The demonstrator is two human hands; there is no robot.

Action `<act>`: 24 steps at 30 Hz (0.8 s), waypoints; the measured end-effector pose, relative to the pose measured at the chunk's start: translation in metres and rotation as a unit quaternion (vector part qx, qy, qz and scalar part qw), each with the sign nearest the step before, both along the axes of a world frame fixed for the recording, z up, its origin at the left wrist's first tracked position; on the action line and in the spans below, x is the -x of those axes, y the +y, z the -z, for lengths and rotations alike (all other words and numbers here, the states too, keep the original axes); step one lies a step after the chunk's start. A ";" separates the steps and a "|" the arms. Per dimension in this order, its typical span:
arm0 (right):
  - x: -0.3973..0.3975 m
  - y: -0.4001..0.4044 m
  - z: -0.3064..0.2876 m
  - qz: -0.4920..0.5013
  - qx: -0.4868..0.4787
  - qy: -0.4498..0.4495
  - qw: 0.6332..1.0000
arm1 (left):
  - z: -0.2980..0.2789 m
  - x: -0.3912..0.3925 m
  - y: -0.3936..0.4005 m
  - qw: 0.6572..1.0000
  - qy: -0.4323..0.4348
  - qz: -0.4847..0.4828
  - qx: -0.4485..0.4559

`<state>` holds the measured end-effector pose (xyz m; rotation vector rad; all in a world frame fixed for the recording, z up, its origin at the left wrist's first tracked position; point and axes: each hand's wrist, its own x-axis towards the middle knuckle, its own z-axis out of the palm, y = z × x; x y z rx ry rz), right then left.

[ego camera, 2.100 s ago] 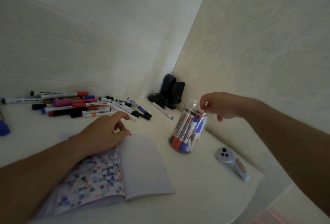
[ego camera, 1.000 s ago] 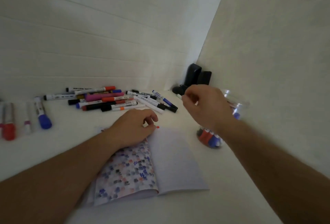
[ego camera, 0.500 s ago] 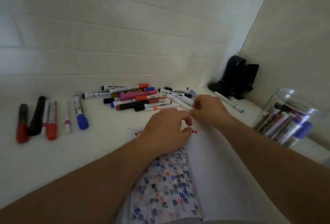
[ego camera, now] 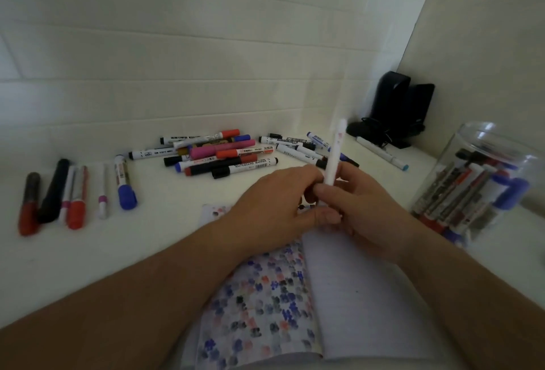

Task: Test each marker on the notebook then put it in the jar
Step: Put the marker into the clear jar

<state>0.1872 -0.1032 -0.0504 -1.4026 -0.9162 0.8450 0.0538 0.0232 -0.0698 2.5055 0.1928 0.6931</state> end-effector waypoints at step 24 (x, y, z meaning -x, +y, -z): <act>-0.002 -0.005 0.017 0.025 -0.077 -0.061 0.995 | 0.000 -0.003 0.001 0.998 0.047 0.027 -0.011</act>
